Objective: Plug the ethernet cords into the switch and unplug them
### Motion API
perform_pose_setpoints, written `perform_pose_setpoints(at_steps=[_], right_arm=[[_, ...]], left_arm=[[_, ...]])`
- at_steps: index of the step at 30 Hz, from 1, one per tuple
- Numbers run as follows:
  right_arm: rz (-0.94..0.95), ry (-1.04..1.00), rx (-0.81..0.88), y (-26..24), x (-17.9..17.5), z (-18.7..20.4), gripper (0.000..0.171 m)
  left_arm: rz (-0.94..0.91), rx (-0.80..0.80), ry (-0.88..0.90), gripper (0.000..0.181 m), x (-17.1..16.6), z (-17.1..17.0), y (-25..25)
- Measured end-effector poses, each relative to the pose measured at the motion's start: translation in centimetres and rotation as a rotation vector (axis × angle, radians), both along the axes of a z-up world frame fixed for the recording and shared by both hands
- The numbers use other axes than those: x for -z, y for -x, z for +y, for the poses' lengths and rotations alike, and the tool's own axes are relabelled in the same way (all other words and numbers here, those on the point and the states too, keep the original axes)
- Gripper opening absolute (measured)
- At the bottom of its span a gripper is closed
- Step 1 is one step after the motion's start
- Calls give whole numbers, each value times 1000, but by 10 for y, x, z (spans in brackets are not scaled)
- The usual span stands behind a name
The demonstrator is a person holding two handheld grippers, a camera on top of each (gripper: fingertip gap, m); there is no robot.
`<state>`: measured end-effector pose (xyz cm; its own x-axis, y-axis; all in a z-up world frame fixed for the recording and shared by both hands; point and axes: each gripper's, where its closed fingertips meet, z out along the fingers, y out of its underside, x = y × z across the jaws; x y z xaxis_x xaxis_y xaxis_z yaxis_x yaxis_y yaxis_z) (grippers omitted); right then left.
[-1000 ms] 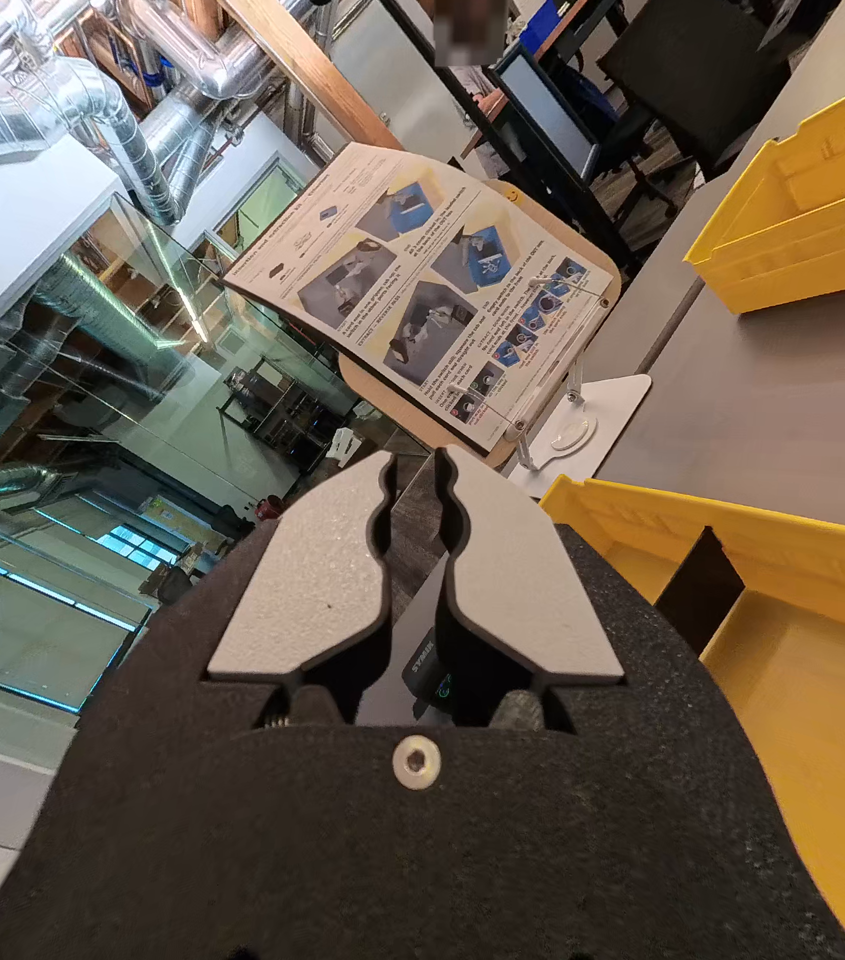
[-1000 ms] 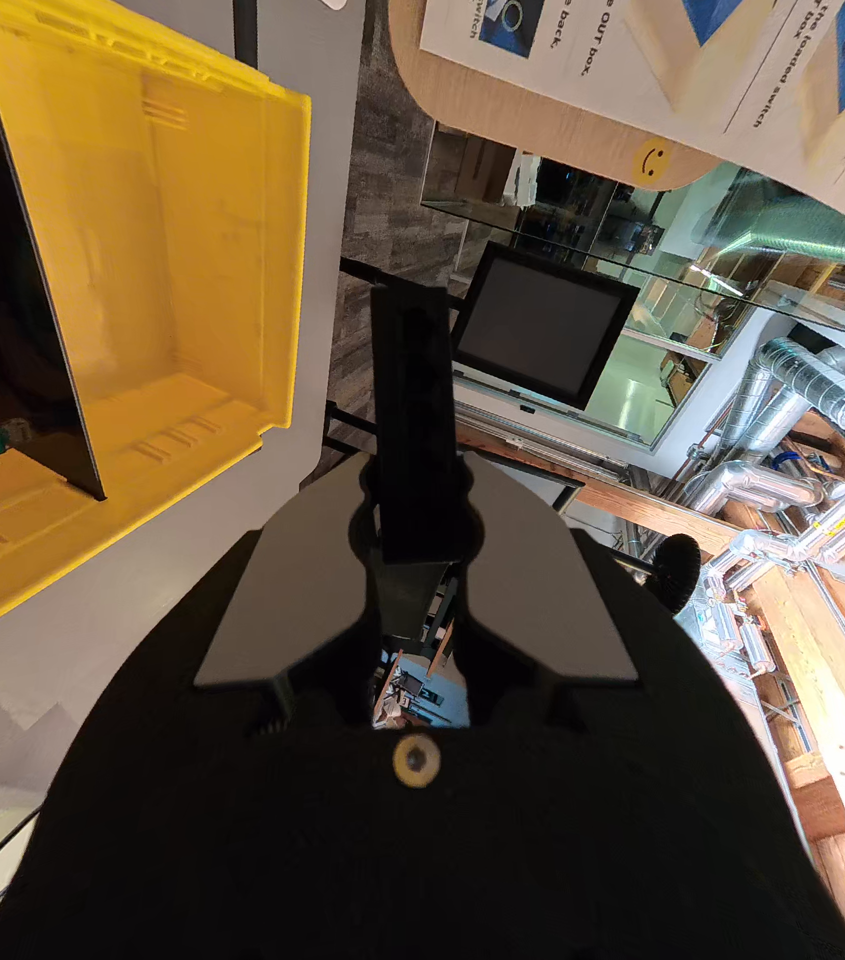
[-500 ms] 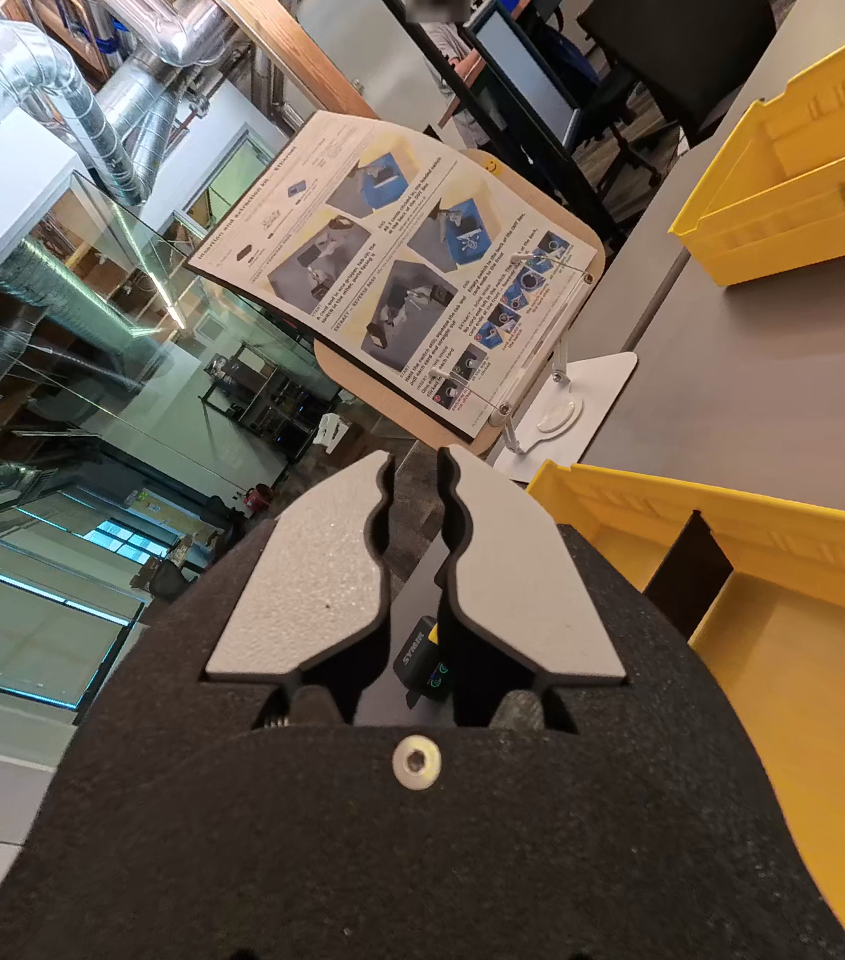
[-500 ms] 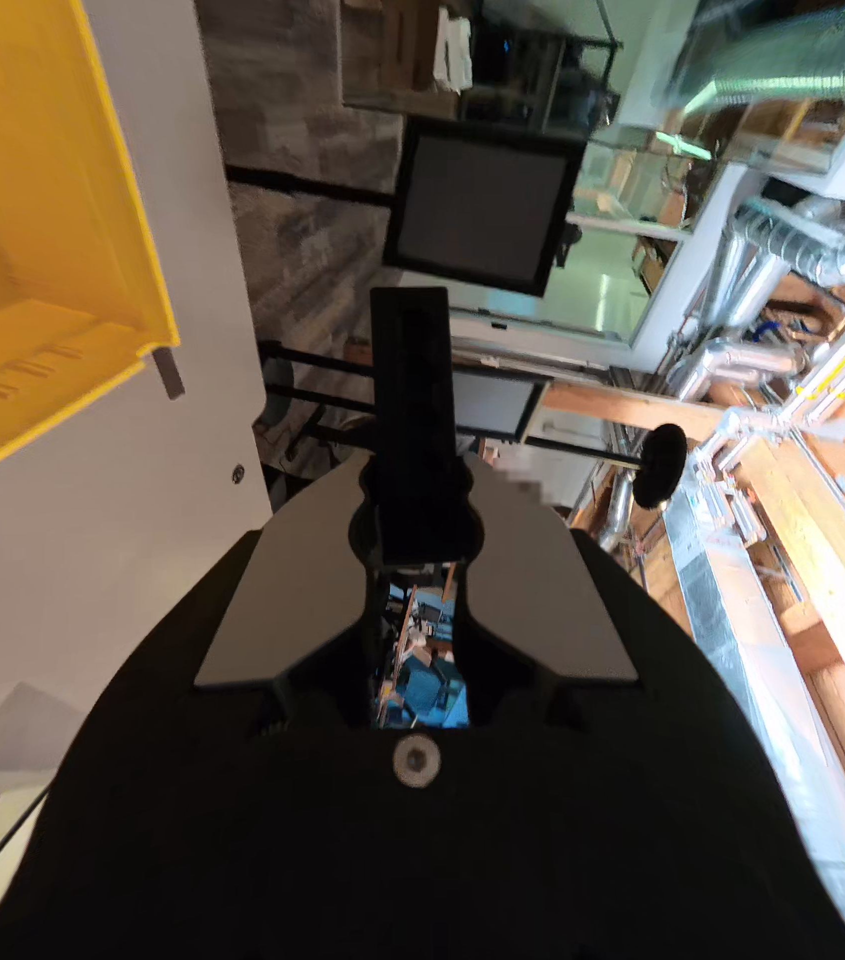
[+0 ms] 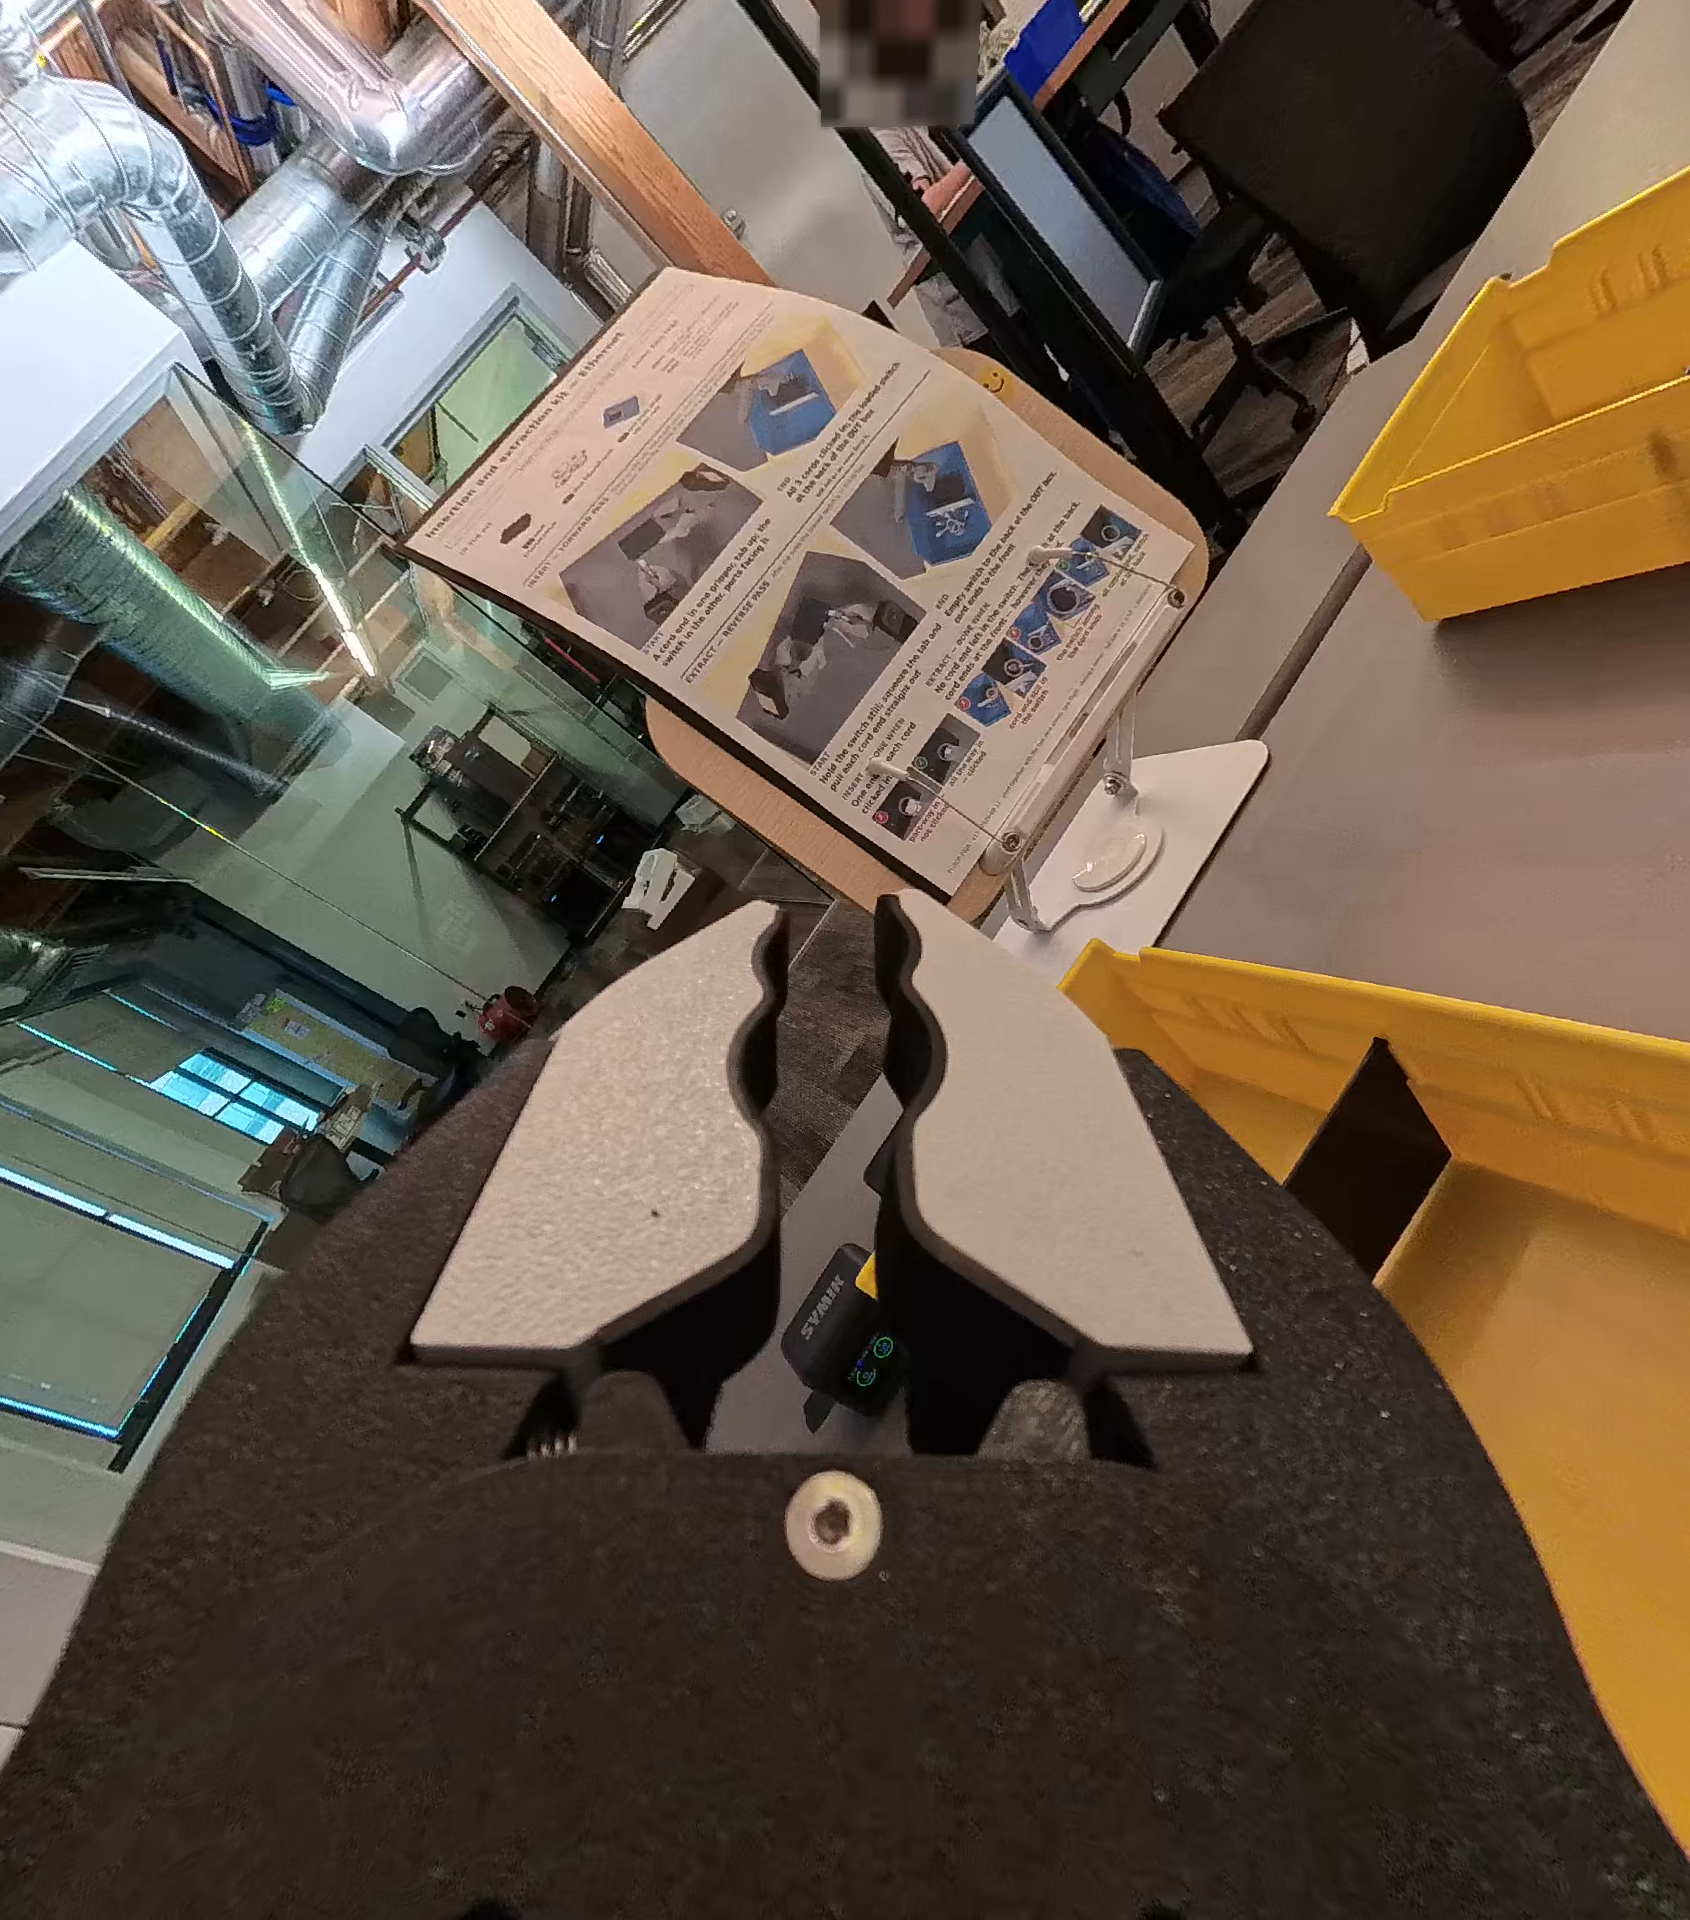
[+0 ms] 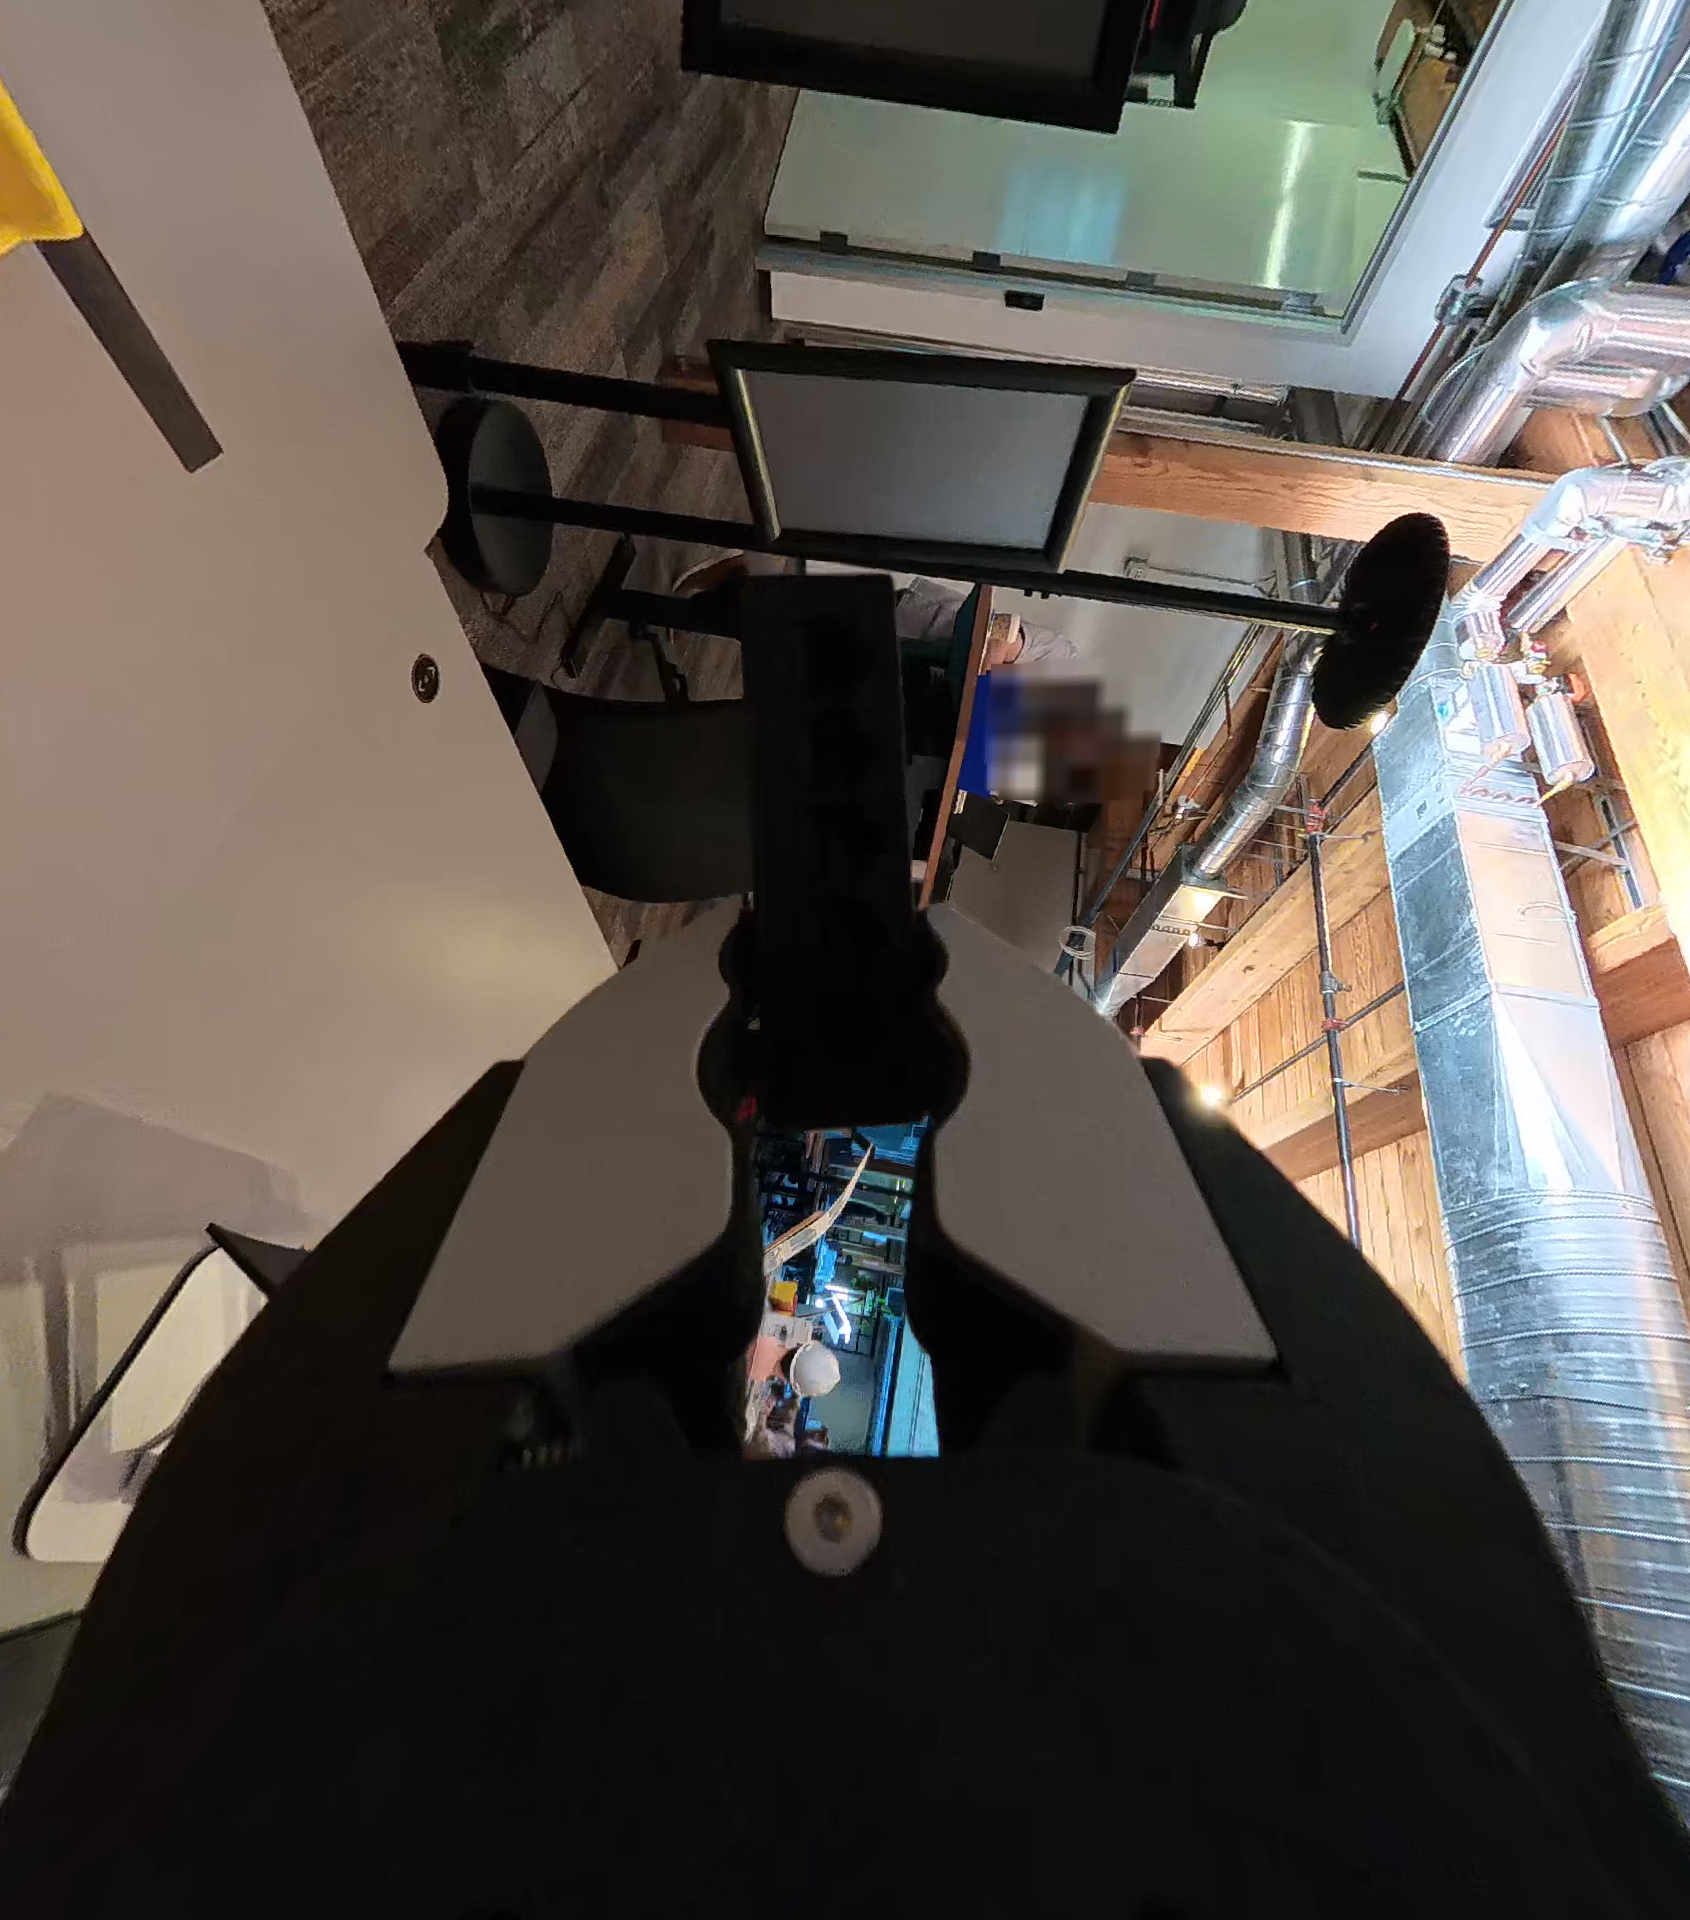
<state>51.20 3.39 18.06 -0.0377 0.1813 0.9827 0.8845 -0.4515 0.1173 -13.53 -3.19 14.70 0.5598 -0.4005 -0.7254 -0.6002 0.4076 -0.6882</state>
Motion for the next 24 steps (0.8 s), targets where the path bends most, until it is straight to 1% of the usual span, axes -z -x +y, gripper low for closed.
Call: perform_pose_setpoints(at_steps=[4,9,16,24], right_arm=[[6,10,-5,2,5,0,28],[5,21,-74,20,13,6,28],[-60,78,-153,41,36,12,28],[-141,156,-233,63,69,17,28]], left_arm=[[-5,3,-4,16,-1,-2,0],[5,4,7,16,1,-1,-1],[30,13,13,17,5,0,-9],[54,12,22,18,10,2,-14]])
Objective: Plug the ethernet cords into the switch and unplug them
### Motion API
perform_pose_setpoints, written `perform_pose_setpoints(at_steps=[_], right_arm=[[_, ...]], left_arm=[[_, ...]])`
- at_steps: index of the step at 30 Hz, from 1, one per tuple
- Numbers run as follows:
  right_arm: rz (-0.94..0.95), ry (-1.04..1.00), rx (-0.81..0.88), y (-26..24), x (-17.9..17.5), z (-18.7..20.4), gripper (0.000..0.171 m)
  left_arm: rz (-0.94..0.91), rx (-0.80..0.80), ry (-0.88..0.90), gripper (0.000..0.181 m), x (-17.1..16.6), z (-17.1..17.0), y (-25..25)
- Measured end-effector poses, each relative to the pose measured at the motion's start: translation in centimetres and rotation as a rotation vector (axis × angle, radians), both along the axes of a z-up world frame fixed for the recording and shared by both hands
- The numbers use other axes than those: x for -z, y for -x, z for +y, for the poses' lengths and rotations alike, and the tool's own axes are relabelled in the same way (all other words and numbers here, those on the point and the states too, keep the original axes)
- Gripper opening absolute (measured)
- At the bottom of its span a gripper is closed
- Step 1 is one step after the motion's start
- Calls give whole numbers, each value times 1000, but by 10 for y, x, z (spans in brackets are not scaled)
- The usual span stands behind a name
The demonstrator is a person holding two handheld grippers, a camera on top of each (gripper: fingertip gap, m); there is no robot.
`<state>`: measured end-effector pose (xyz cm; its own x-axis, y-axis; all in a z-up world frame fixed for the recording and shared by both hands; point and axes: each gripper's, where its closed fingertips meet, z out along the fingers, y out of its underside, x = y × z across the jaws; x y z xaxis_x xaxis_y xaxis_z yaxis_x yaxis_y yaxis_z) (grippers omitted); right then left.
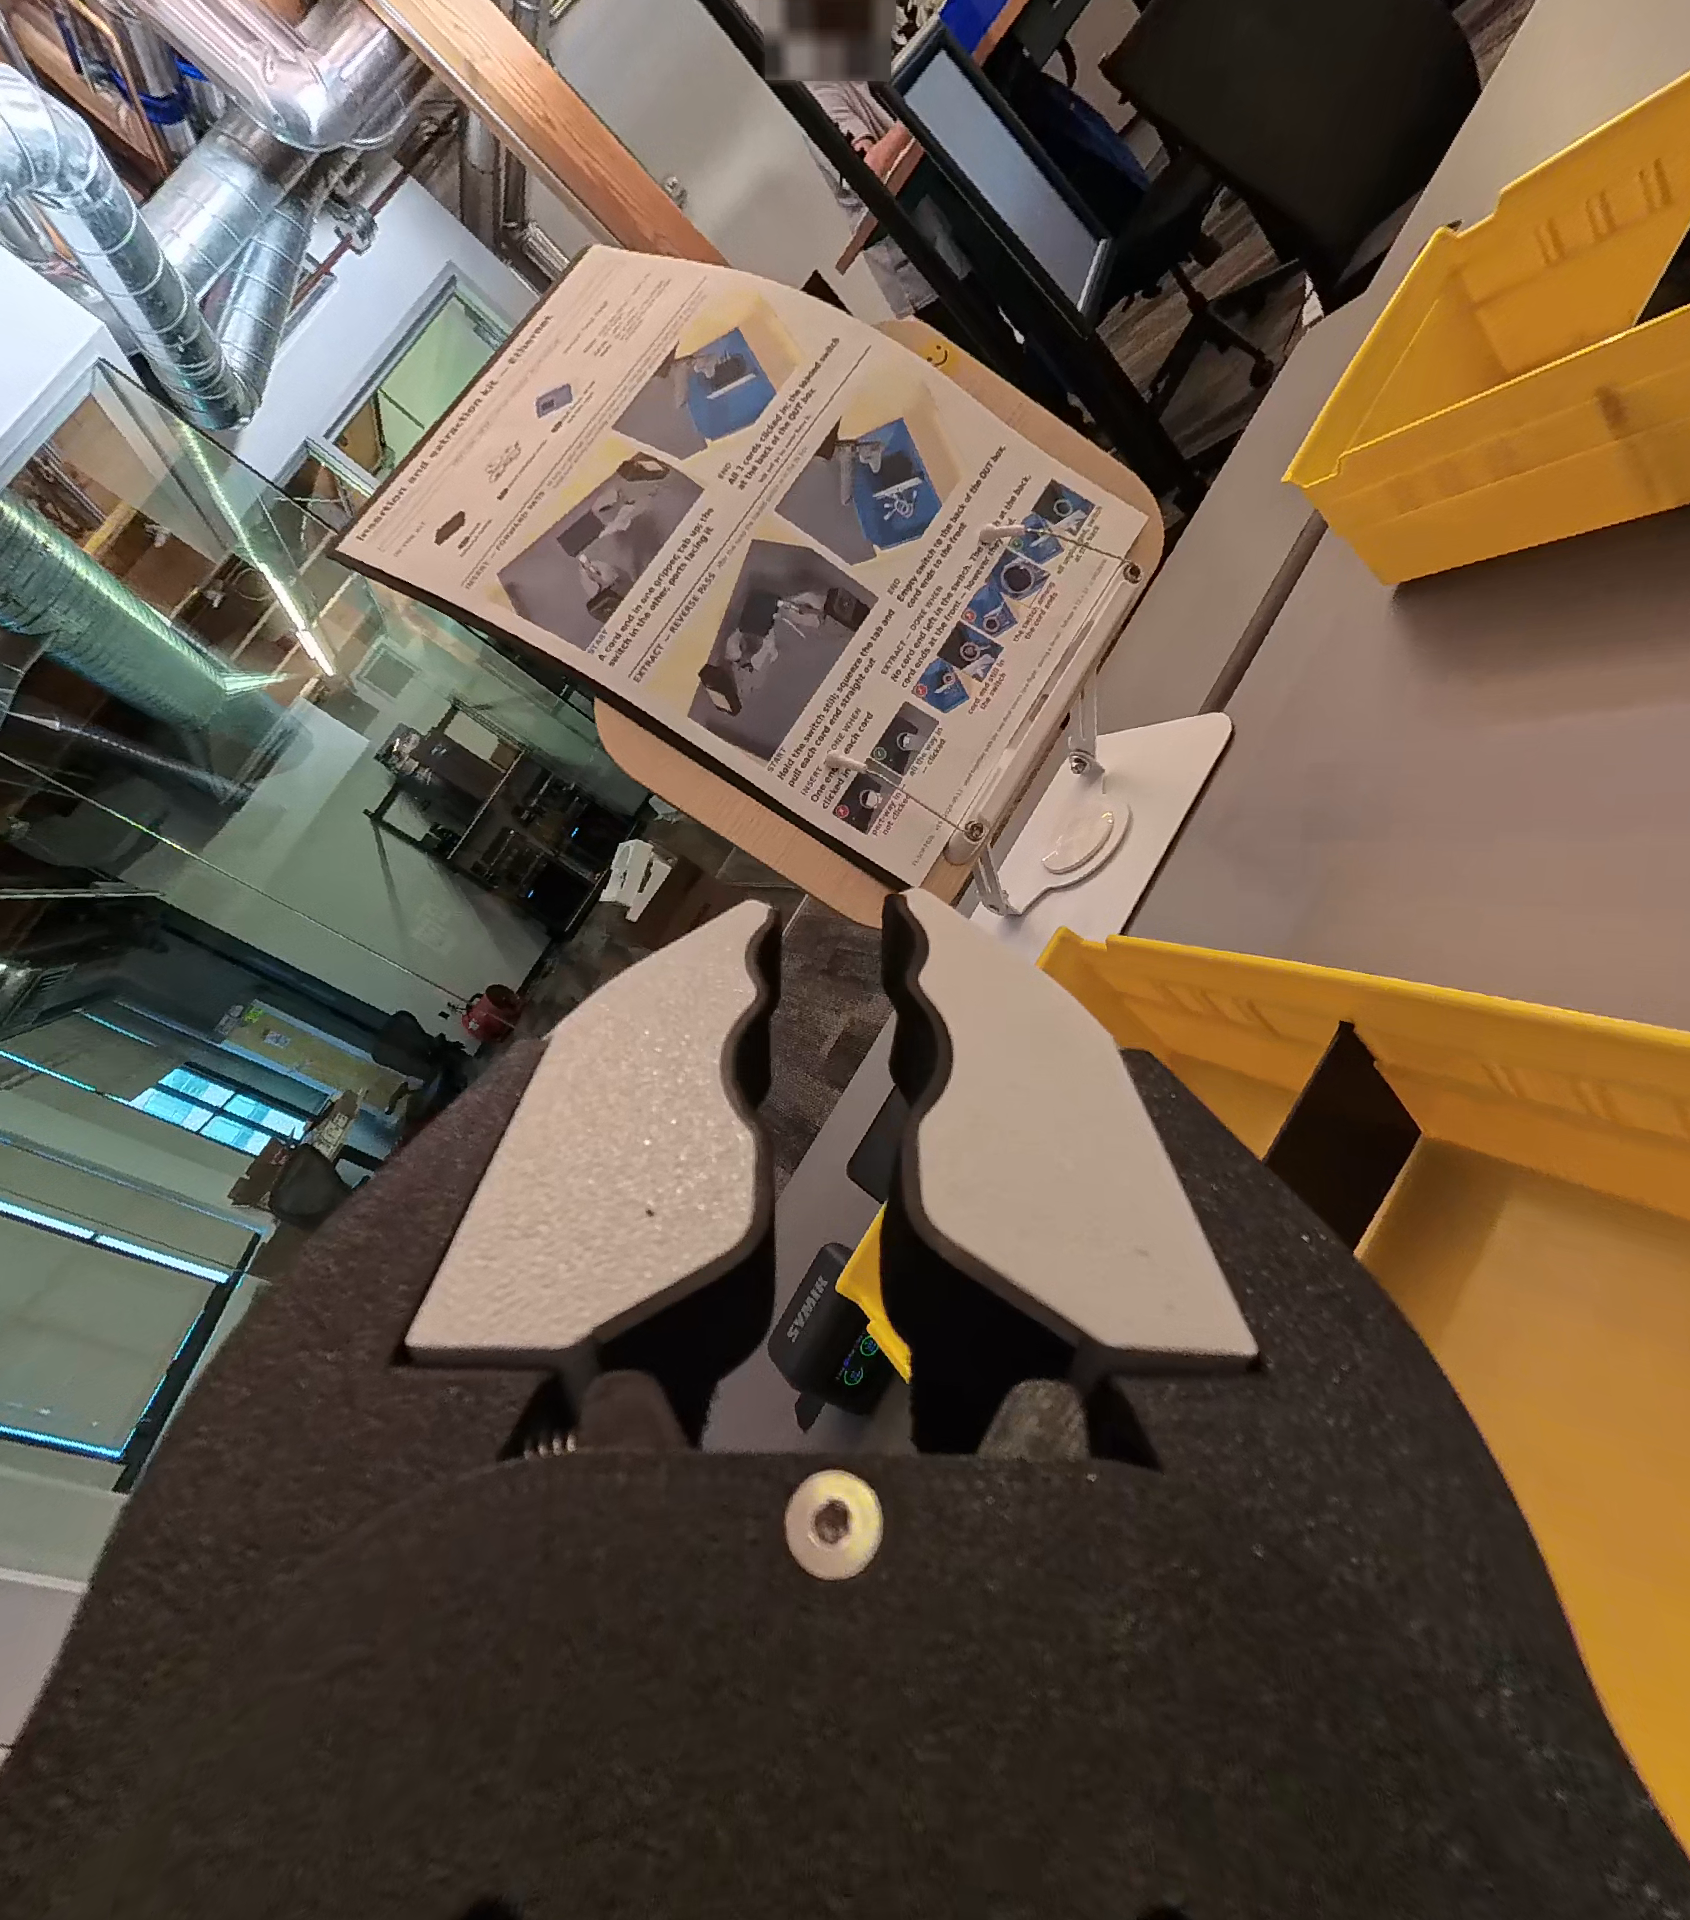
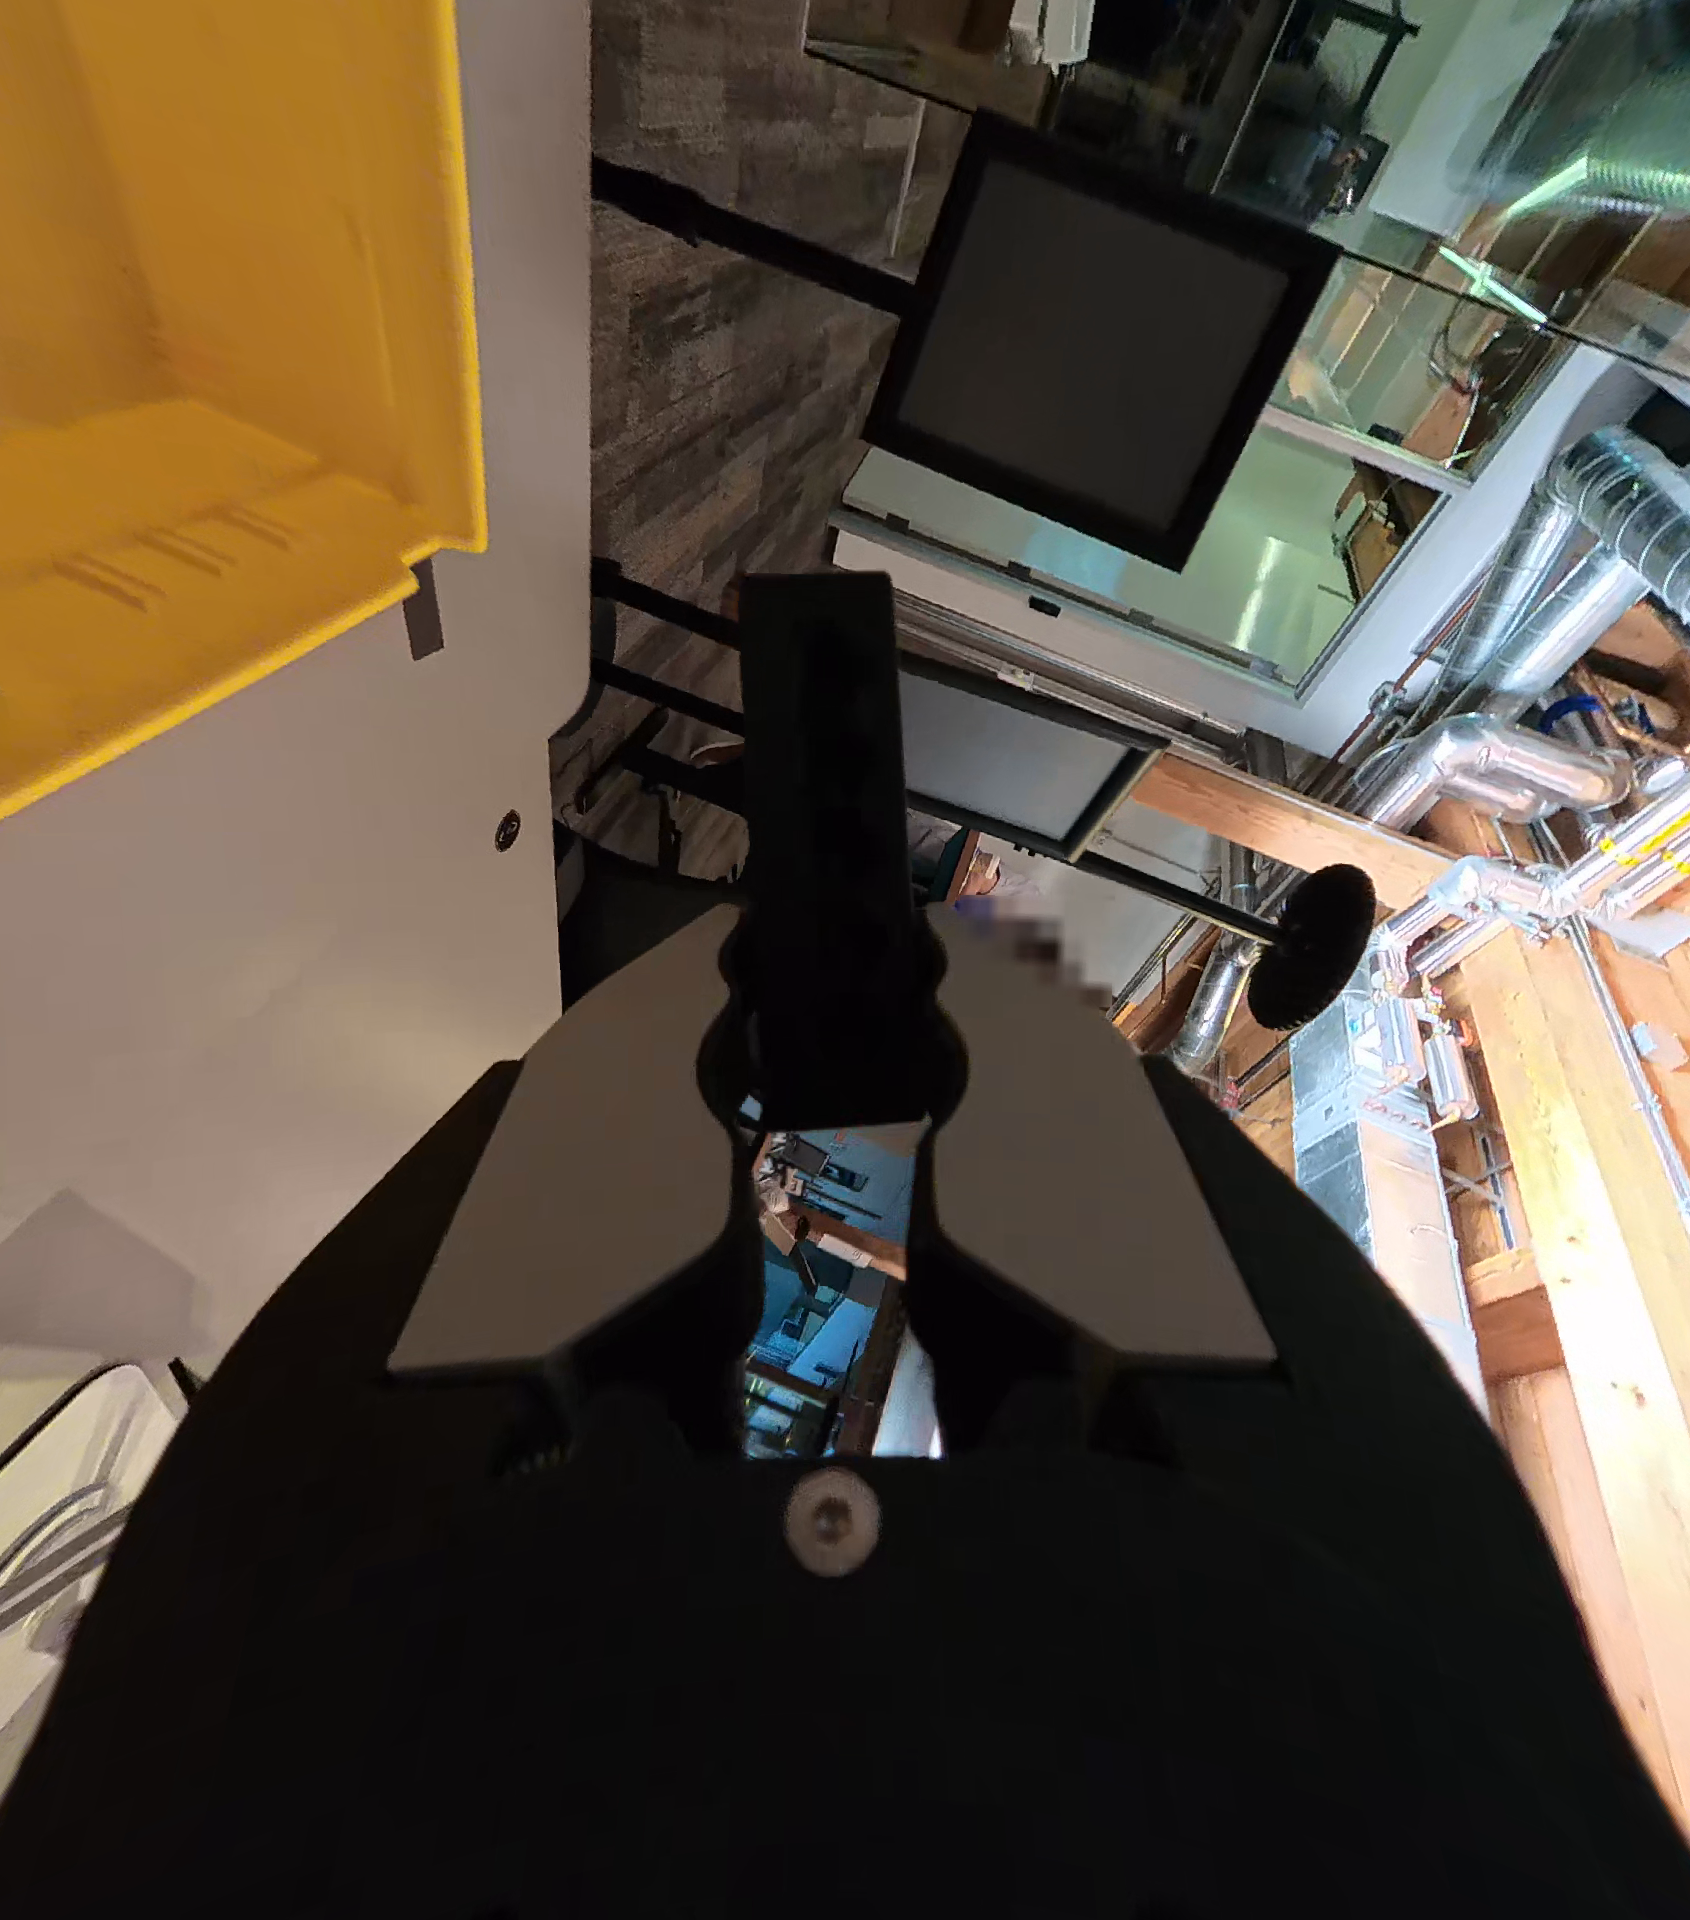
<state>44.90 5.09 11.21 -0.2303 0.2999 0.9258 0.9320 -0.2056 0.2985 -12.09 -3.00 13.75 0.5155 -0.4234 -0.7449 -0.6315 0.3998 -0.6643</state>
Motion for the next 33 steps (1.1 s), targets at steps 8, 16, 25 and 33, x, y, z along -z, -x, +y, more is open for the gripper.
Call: perform_pose_setpoints(at_steps=[8,16,25,33], right_arm=[[-25,41,-43,15,18,7,28],[-13,187,-63,35,54,16,28],[31,277,-118,56,83,33,28],[209,421,-144,58,122,45,29]], left_arm=[[21,-2,8,18,4,1,-3],[69,22,26,18,11,-1,-20],[174,92,34,19,25,-12,-65],[221,134,45,19,34,-21,-94]])
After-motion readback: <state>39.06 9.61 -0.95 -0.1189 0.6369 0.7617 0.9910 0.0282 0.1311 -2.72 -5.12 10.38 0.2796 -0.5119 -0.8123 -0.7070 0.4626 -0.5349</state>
